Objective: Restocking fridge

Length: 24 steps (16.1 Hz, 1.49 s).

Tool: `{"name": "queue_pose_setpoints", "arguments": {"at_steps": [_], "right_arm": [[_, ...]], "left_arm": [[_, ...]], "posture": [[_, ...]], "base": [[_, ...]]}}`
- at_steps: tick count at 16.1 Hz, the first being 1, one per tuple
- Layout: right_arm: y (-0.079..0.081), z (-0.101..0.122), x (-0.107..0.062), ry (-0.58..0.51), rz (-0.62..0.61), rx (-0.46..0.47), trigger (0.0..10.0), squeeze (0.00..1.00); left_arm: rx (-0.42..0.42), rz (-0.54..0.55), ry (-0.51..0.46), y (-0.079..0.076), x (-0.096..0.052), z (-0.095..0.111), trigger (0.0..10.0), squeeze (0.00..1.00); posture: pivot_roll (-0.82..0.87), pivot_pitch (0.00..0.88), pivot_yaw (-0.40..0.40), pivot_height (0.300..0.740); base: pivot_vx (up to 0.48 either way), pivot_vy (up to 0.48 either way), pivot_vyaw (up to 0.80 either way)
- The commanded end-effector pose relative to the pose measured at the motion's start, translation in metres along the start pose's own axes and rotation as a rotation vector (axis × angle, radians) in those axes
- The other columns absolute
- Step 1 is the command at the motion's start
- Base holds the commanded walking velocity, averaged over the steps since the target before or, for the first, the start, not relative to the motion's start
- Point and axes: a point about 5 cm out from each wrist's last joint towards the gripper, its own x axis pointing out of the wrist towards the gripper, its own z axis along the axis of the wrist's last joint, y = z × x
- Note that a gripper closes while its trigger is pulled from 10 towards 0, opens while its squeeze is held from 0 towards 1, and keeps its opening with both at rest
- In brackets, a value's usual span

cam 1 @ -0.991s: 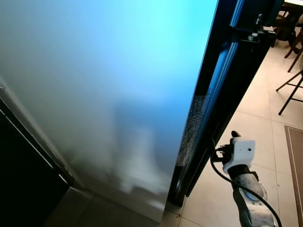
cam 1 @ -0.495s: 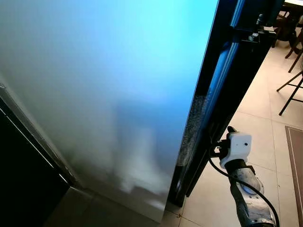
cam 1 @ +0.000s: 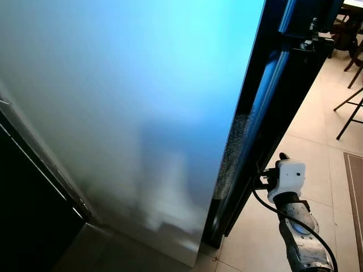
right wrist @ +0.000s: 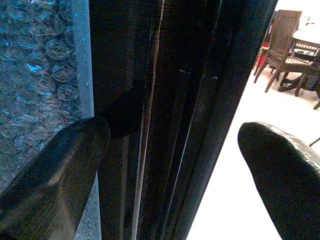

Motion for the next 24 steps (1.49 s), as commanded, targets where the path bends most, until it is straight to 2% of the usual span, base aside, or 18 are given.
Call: {"name": "queue_pose_setpoints", "arguments": {"at_steps": [1, 4, 7, 8, 9, 11, 13, 17, 19, 20, 21, 22, 24], "right_arm": [[-0.023, 0.007, 0.001, -0.032, -0.114, -0.011, 10.0, 0.00], [-0.039, 0.004, -0.007, -0.035, -0.221, -0.043, 10.0, 0.00], [-0.062, -0.005, -0.024, -0.009, -0.374, -0.074, 10.0, 0.00], [-0.064, -0.006, -0.026, -0.002, -0.385, -0.077, 10.0, 0.00], [-0.074, -0.017, -0.036, 0.053, -0.435, -0.082, 10.0, 0.00], [-0.079, -0.022, -0.042, 0.075, -0.464, -0.076, 10.0, 0.00], [-0.096, -0.039, -0.065, 0.146, -0.567, -0.073, 10.0, 0.00], [-0.115, -0.060, -0.091, 0.251, -0.688, -0.059, 10.0, 0.00], [-0.118, -0.070, -0.099, 0.307, -0.705, -0.045, 10.0, 0.00], [-0.119, -0.085, -0.110, 0.391, -0.708, -0.034, 10.0, 0.00], [-0.119, -0.090, -0.114, 0.424, -0.708, -0.037, 10.0, 0.00], [-0.113, -0.109, -0.125, 0.544, -0.687, -0.001, 10.0, 0.00], [-0.102, -0.122, -0.128, 0.625, -0.644, 0.075, 10.0, 0.00]], "left_arm": [[0.004, -0.006, 0.017, -0.002, 0.000, -0.004, 10.0, 0.00], [0.008, -0.006, 0.017, -0.002, 0.000, -0.004, 10.0, 0.00], [0.013, -0.008, 0.017, -0.002, 0.000, -0.005, 10.0, 0.00], [0.014, -0.009, 0.017, -0.002, 0.000, -0.005, 10.0, 0.00], [0.019, -0.010, 0.017, -0.002, 0.000, -0.005, 10.0, 0.00], [0.023, -0.011, 0.017, -0.002, 0.000, -0.005, 10.0, 0.00], [0.033, -0.013, 0.017, -0.001, 0.000, -0.005, 10.0, 0.00], [0.041, -0.016, 0.017, -0.001, 0.000, -0.005, 10.0, 0.00], [0.041, -0.017, 0.017, -0.001, 0.000, -0.005, 10.0, 0.00], [0.038, -0.017, 0.016, -0.001, 0.000, -0.005, 10.0, 0.00], [0.036, -0.017, 0.016, -0.001, 0.000, -0.004, 10.0, 0.00], [0.035, -0.018, 0.017, -0.001, 0.000, -0.004, 10.0, 0.00], [0.036, -0.018, 0.018, -0.001, 0.000, -0.004, 10.0, 0.00]], "posture": [[0.06, 0.000, -0.004, 0.740], [0.06, 0.000, -0.003, 0.740], [0.05, 0.000, -0.004, 0.740], [0.05, 0.000, -0.005, 0.740], [0.05, 0.000, -0.004, 0.740], [0.05, 0.000, -0.003, 0.740], [0.05, 0.000, 0.000, 0.740], [0.04, 0.000, 0.003, 0.740], [0.04, 0.000, 0.002, 0.740], [0.04, 0.000, 0.002, 0.740], [0.04, 0.000, 0.002, 0.740], [0.04, 0.000, 0.008, 0.740], [0.03, 0.000, 0.014, 0.740]], "base": [[0.000, 0.000, 0.00], [0.000, 0.000, 0.00], [0.000, 0.000, 0.00], [0.000, 0.000, 0.00], [0.000, 0.000, 0.00], [0.000, 0.000, 0.00], [0.000, 0.000, 0.00], [0.000, 0.000, 0.00], [0.000, 0.000, 0.00], [0.000, 0.000, 0.00], [0.000, 0.000, 0.00], [0.000, 0.000, 0.00], [0.000, 0.000, 0.00]]}}
